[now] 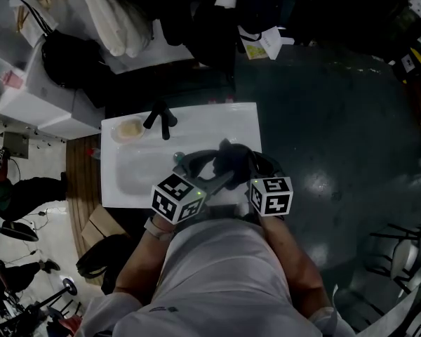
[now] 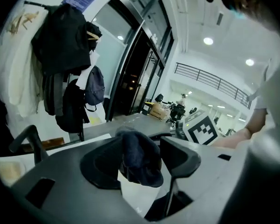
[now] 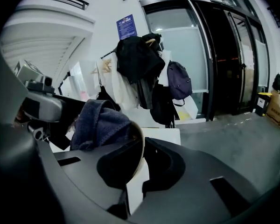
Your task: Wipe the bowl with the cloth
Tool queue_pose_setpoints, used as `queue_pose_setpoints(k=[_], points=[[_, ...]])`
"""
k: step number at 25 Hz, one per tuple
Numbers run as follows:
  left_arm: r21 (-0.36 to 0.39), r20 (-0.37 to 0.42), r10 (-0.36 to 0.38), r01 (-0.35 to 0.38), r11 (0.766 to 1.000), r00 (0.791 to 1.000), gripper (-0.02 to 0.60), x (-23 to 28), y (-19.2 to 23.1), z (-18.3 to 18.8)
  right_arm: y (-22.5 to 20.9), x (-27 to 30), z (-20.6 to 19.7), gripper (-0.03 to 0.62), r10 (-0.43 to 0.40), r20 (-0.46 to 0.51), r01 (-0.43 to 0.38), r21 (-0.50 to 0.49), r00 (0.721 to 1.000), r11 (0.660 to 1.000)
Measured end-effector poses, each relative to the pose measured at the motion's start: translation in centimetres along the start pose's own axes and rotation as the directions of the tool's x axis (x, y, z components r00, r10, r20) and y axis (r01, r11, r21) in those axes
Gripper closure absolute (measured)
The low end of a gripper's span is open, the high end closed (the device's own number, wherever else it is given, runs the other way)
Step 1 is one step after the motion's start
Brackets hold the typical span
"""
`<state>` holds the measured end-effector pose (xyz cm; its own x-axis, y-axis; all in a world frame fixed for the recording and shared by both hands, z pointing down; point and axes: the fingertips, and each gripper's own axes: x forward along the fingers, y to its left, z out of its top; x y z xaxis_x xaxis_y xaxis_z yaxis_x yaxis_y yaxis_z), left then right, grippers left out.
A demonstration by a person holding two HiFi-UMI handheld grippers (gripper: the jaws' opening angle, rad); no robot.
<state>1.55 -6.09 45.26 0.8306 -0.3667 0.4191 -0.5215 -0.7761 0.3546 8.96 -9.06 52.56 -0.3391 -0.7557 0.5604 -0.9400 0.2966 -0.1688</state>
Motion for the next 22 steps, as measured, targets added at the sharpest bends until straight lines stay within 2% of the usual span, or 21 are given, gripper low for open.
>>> queue_pose_setpoints(k=[2,4,7,8,14,19,22], points=[[0.049,-0.004,0.04,-0.039,0.998,0.999,0.347,-0.2,0.1,0.1,-0.4,0.0,-0.5,0.563,-0.012,-0.011,0.012,0.005,1.0,1.0],[0.116,-0.044,0.082,-0.076,0.99,0.996,0.354,0.0,0.3,-0.5,-0.6,0.0,-0.5,0.563,-0.02,-0.01,0.02,0.005,1.0,1.0],[0.228,-0.118,0.152,-0.122,0.966,0.981,0.526,0.9,0.7,-1.8,-0.4,-0.2,0.1,0.562,-0.025,0.006,0.025,-0.023,1.0,0.999],[0.248,-0.143,0.16,-0.122,0.961,0.977,0.528,1.4,0.7,-2.4,-0.2,-0.3,0.3,0.563,-0.025,0.014,0.026,-0.04,1.0,0.999],[0.305,-0.243,0.211,-0.132,0.943,0.947,0.529,3.7,1.1,-4.9,1.6,-0.6,1.6,0.562,-0.015,0.051,0.023,-0.165,0.999,0.986],[0.324,-0.237,0.242,-0.158,0.933,0.941,0.531,4.7,1.0,-5.3,3.1,-1.0,2.3,0.562,0.014,0.045,-0.004,-0.22,0.999,0.975],[0.289,-0.211,0.27,-0.204,0.935,0.939,0.544,4.6,1.8,-4.9,3.8,-1.1,2.3,0.562,0.032,0.041,-0.019,-0.268,0.999,0.963]])
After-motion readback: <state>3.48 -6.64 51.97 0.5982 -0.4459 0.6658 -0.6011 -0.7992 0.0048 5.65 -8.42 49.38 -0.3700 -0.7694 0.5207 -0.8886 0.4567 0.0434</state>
